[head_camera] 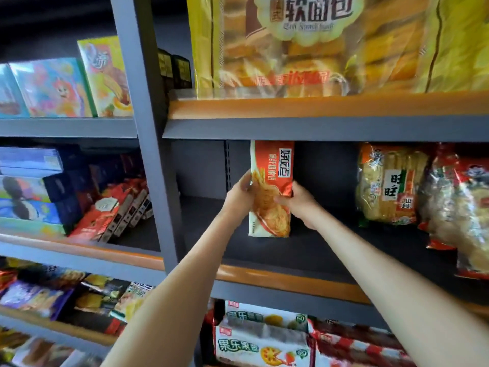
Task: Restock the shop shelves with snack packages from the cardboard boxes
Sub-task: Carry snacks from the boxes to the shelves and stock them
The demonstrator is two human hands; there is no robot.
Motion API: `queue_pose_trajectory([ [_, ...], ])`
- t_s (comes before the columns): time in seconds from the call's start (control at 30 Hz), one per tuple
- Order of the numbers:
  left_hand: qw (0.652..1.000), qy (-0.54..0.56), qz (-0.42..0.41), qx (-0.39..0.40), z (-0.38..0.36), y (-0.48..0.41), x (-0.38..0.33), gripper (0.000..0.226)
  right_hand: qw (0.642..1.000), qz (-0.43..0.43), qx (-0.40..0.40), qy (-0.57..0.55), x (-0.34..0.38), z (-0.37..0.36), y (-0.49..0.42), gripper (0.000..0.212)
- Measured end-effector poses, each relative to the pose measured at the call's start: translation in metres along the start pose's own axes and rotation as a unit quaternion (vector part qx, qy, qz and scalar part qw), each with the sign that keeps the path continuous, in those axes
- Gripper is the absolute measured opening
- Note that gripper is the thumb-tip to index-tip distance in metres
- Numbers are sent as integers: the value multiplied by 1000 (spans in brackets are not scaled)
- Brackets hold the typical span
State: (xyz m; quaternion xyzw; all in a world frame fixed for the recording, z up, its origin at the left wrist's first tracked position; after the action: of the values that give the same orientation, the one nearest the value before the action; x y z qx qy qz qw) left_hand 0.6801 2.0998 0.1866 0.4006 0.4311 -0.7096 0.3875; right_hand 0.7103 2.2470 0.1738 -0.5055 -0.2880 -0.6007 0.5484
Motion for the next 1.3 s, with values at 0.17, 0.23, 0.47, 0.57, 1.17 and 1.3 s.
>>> queue_pose_trajectory([
  [0.17, 999, 11, -26, -26, -1, -39, 16, 73, 986, 73, -61, 139, -7, -5, -28, 61],
  [0.23, 996, 76, 30, -19, -4, -55, 40, 132, 980, 102, -82, 147, -8, -12, -28, 88],
  [0.47, 979, 136, 21, 147, -18, -67, 37, 73, 998, 29, -19, 54, -11, 2, -38, 111],
  [0.57, 976, 125, 0, 178, -26, -62, 28, 62, 997, 15, -15, 72, -12, 14, -37, 96],
  [1.17, 977, -34, 155, 141, -38, -30, 27, 31, 973, -48, -112, 196, 5, 34, 29, 65],
  [1.3, 981, -116, 144, 60, -29, -12, 17, 35, 973, -13, -109, 201, 16, 20, 52, 54],
])
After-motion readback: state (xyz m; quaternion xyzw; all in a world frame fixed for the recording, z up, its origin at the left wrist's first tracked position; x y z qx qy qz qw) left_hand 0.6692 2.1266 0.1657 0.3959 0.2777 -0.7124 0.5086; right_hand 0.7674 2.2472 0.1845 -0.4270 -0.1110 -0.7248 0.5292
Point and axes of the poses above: each hand's wrist, its own y-axis away from the middle knuckle, its own z-axis out of the back of the hand, x = y × z, the point moved 4 cm from there along -y, towards the middle knuckle
